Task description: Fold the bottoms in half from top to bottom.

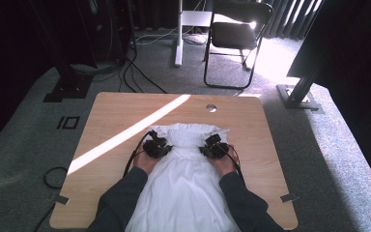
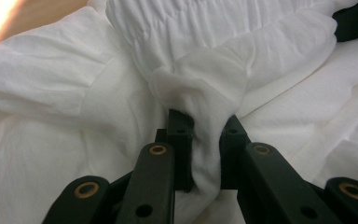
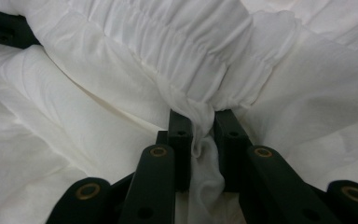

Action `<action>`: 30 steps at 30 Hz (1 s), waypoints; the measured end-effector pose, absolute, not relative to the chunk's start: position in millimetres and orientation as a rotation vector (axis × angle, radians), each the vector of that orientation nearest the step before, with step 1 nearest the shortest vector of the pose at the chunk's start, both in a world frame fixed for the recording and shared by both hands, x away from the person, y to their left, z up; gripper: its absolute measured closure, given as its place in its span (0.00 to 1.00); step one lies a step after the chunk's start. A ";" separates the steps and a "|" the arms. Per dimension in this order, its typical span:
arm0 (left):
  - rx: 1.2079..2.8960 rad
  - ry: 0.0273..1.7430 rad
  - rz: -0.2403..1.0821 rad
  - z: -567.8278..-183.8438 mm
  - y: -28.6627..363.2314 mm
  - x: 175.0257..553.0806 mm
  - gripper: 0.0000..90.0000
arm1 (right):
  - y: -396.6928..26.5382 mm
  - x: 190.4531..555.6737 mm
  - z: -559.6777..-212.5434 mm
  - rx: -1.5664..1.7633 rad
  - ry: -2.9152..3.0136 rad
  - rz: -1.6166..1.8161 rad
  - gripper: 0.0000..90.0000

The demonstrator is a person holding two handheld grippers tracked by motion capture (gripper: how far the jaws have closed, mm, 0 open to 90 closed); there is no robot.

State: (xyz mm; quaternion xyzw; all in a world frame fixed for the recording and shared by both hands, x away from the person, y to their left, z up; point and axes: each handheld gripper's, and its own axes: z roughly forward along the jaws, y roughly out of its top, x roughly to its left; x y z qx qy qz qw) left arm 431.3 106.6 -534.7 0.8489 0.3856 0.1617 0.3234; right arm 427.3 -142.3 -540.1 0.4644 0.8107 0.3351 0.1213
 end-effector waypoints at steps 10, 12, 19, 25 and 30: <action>2.212 1.105 0.456 -524.7 101.9 468.1 0.90 | -132.5 471.4 -532.5 1.371 2.330 0.920 0.90; 2.156 1.100 0.439 -513.7 107.9 464.5 0.91 | -137.9 470.5 -522.5 1.393 2.296 0.999 0.90; 1.958 0.943 0.503 -443.3 120.5 417.2 0.91 | -154.5 434.2 -456.7 1.214 2.182 1.215 0.92; 1.914 0.793 0.536 -406.6 127.9 356.9 0.91 | -165.0 378.8 -415.9 1.036 2.143 1.324 0.92; 1.978 0.775 0.466 -430.3 132.1 323.3 0.90 | -166.9 339.8 -430.2 0.980 2.203 1.299 0.92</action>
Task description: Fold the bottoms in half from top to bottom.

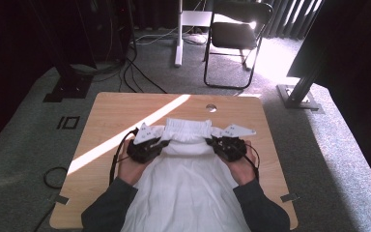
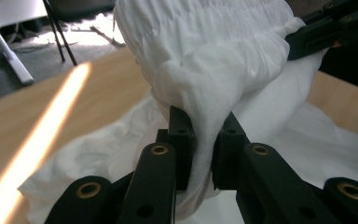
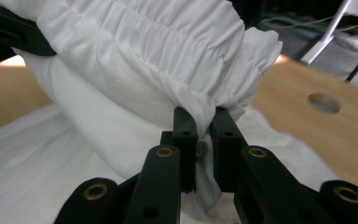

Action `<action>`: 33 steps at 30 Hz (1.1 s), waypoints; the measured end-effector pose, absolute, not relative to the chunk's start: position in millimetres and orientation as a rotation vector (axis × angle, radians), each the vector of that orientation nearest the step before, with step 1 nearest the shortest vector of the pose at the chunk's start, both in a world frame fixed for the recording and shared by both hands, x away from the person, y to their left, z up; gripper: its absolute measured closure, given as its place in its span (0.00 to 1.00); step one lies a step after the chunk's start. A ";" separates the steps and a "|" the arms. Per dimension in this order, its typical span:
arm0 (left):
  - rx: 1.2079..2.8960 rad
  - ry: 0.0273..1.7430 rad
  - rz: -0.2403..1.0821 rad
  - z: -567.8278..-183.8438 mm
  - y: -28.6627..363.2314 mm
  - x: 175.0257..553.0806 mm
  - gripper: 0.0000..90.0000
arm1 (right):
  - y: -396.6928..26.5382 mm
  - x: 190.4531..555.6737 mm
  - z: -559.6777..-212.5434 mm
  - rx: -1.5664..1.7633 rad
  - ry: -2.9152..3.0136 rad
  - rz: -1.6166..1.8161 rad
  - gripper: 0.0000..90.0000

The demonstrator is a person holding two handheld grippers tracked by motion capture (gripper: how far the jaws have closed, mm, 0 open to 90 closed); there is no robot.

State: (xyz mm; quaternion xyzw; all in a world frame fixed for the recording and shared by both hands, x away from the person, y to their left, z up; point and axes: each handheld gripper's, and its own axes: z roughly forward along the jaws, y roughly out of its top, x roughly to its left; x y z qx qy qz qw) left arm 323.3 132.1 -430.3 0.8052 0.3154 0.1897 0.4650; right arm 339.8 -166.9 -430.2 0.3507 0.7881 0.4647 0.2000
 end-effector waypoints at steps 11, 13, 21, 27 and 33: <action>2.129 0.943 0.240 -530.7 139.1 305.7 0.89 | -146.7 309.3 -509.1 1.014 2.417 1.063 0.92; 2.163 0.949 0.260 -539.3 136.8 309.2 0.88 | -142.9 309.4 -517.5 1.038 2.436 1.033 0.92; 2.186 0.948 0.288 -542.3 139.1 344.9 0.88 | -133.6 317.3 -526.9 1.076 2.454 0.990 0.91; 2.206 0.955 0.354 -540.5 131.0 372.3 0.88 | -134.0 345.2 -540.5 1.157 2.438 0.991 0.91; 2.235 1.002 0.417 -535.6 118.0 395.7 0.87 | -130.9 374.4 -539.8 1.106 2.419 0.902 0.91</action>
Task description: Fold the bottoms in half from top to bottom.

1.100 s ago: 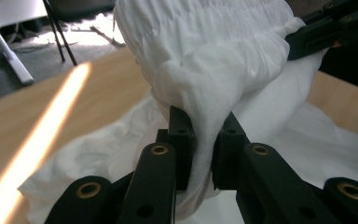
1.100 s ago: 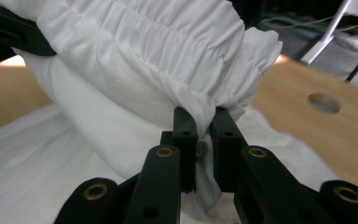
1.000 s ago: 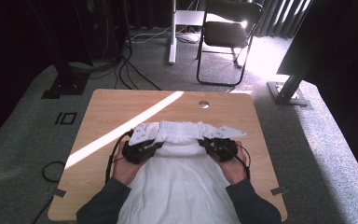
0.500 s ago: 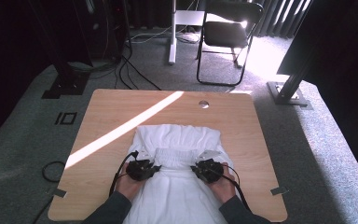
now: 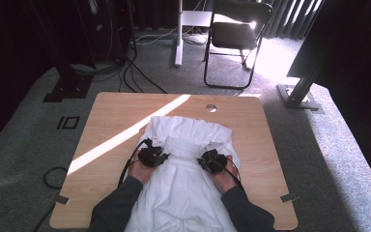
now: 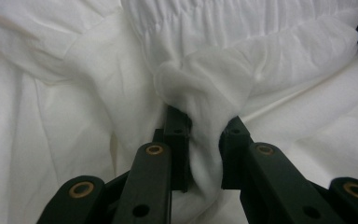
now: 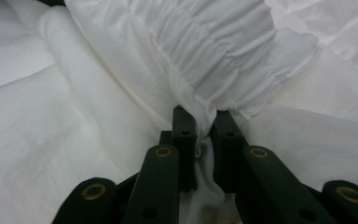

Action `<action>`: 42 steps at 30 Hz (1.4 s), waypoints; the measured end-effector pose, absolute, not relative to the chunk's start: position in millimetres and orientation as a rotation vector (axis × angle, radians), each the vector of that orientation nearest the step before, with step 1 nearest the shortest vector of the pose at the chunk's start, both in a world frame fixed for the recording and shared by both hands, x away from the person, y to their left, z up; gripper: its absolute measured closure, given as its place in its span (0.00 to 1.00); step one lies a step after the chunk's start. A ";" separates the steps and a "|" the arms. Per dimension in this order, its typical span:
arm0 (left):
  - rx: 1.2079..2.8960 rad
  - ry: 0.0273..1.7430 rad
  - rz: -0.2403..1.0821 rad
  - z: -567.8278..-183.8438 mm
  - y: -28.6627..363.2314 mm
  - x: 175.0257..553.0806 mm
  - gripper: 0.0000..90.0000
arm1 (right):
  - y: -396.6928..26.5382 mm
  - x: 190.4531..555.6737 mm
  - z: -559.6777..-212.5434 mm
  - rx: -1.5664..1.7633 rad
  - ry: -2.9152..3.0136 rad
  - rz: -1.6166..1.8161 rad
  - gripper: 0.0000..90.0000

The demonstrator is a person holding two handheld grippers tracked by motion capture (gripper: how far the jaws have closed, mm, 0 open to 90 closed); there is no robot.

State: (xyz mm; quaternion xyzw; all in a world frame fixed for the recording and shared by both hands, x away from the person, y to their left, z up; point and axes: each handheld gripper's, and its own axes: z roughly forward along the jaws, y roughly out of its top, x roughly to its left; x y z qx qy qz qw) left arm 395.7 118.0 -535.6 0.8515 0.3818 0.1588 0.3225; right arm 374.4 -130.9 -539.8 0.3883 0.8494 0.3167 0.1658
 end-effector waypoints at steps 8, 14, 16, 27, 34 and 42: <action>2.190 1.084 0.474 -536.3 113.4 431.9 0.87 | -129.5 426.6 -539.4 1.176 2.385 0.897 0.91; 2.142 1.171 0.483 -535.5 113.9 456.0 0.88 | -120.8 458.2 -537.6 1.241 2.352 0.878 0.92; 2.108 1.185 0.478 -532.8 115.1 454.7 0.90 | -122.5 462.6 -534.5 1.248 2.366 0.922 0.92; 1.828 0.892 0.543 -430.3 134.1 385.7 0.91 | -150.2 409.9 -435.7 1.039 2.147 1.280 0.92; 1.847 0.788 0.455 -419.9 145.6 329.4 0.90 | -161.6 347.9 -404.3 0.860 2.161 1.325 0.92; 2.004 0.918 0.240 -511.3 144.1 318.3 0.88 | -159.7 328.1 -495.8 0.977 2.387 1.153 0.91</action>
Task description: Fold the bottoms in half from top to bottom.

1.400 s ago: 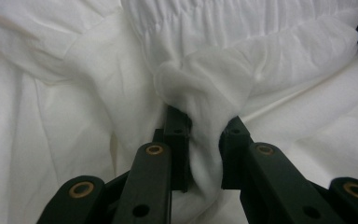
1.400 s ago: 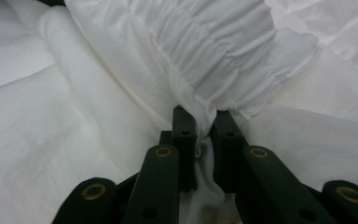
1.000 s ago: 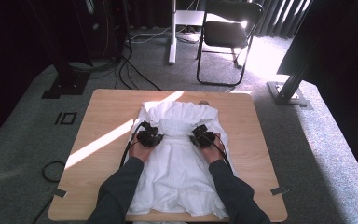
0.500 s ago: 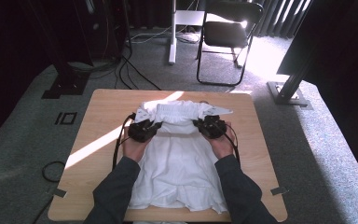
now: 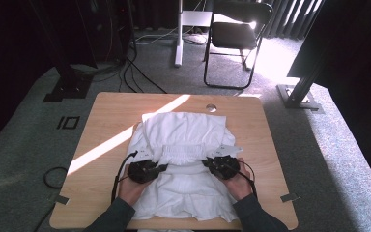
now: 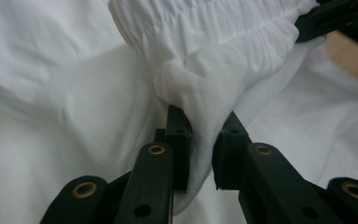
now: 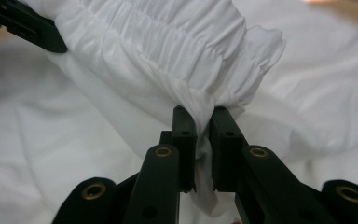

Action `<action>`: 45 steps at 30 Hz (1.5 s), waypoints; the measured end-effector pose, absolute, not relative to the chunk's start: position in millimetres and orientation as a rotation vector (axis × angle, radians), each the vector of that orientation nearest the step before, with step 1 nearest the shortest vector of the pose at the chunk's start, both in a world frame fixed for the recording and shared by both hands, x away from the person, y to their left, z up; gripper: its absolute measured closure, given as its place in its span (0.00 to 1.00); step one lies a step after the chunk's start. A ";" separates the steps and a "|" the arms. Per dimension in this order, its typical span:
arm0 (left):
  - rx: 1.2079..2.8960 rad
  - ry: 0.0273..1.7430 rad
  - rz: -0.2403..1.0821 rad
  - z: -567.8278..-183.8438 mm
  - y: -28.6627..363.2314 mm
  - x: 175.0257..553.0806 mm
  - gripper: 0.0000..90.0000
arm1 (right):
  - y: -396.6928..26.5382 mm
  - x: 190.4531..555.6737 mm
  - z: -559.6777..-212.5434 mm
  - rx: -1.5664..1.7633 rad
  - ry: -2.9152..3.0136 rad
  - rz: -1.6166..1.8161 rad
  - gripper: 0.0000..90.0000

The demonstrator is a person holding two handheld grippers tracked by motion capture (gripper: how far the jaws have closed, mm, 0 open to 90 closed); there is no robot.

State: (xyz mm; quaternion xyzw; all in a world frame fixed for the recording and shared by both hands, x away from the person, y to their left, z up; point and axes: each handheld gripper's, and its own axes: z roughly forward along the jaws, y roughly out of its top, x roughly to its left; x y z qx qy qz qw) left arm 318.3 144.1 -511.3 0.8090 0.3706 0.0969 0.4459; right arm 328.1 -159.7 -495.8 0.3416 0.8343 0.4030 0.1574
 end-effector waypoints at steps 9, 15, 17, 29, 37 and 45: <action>2.028 0.982 0.171 -532.0 147.5 320.1 0.64 | -150.0 333.3 -525.4 1.074 2.478 0.992 0.67; 1.921 0.987 0.283 -496.1 170.8 327.4 0.57 | -170.5 326.6 -496.1 1.038 2.363 1.184 0.46; 1.903 1.022 0.300 -490.7 174.6 337.4 0.67 | -180.2 332.7 -493.0 1.090 2.310 1.233 0.67; 2.070 1.102 0.209 -533.2 135.7 388.4 0.94 | -167.6 391.0 -537.2 1.290 2.356 1.177 0.83; 2.026 0.948 0.182 -524.1 133.3 353.4 0.90 | -169.4 366.4 -513.6 1.144 2.374 1.283 0.75; 2.113 0.810 0.089 -538.8 126.9 317.1 0.88 | -172.8 350.3 -486.9 1.058 2.297 1.321 0.68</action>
